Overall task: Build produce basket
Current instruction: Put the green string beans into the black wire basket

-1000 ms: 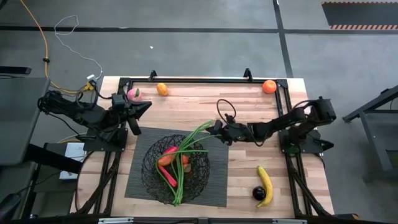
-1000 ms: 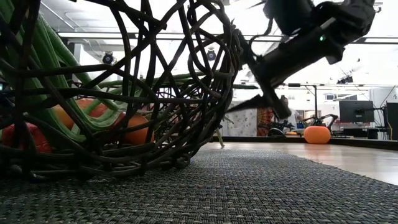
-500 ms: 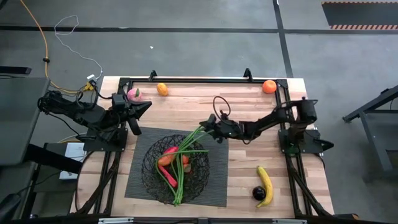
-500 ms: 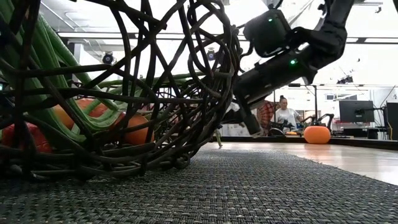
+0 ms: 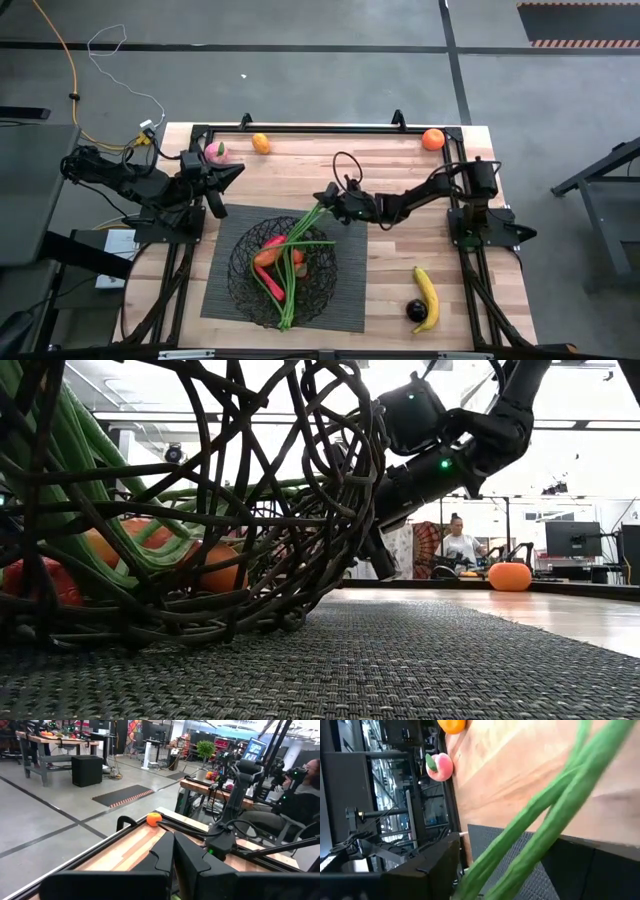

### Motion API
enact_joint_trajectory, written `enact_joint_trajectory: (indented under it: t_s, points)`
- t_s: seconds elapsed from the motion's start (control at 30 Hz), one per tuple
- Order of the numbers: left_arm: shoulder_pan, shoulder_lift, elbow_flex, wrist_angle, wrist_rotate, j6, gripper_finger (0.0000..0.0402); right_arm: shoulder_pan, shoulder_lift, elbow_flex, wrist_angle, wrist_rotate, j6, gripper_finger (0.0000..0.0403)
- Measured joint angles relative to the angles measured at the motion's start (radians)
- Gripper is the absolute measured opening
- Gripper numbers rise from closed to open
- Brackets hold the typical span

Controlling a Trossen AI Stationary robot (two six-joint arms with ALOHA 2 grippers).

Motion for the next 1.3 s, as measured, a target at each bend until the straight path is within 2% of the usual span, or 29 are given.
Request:
enact_joint_trajectory:
  t_s: [0.23, 0.37, 0.57, 0.7, 0.8, 0.93, 1.07, 1.17, 1.3]
  points:
    - [0.0, 0.0, 0.0, 0.0, 0.0, 0.0, 0.0, -0.002, 0.0, 0.0, 0.001, 0.002, 0.0, 0.0144]
    - [0.0, 0.0, 0.0, 0.0, 0.0, 0.0, 0.0, -0.002, -0.001, 0.0, 0.004, 0.003, -0.001, 0.0109]
    - [0.0, 0.0, 0.0, 0.0, 0.0, -0.008, 0.0, -0.014, -0.014, -0.001, 0.06, 0.018, -0.077, 0.0087]
    - [0.0, 0.0, 0.0, 0.0, 0.0, -0.008, 0.0, -0.044, -0.056, -0.001, 0.061, -0.055, -0.196, 0.0081]
    - [0.0, 0.0, 0.0, 0.0, 0.0, -0.008, 0.0, -0.075, -0.101, 0.004, 0.042, -0.15, -0.312, 0.0078]
    - [0.0, 0.0, 0.0, 0.0, 0.0, -0.008, 0.0, -0.101, -0.142, 0.115, -0.143, -0.306, -0.526, 0.0077]
    - [0.0, 0.0, 0.0, 0.0, 0.0, -0.008, 0.0, -0.086, -0.12, 0.362, -0.518, -0.457, -0.843, 0.0065]
    - [0.0, 0.0, 0.0, 0.002, -0.001, -0.008, 0.0, -0.065, -0.077, 0.558, -0.792, -0.481, -1.08, 0.0047]
    - [0.0, -0.006, -0.001, 0.05, 0.005, 0.022, 0.0, -0.044, -0.007, 0.759, -0.991, -0.487, -1.308, 0.0022]
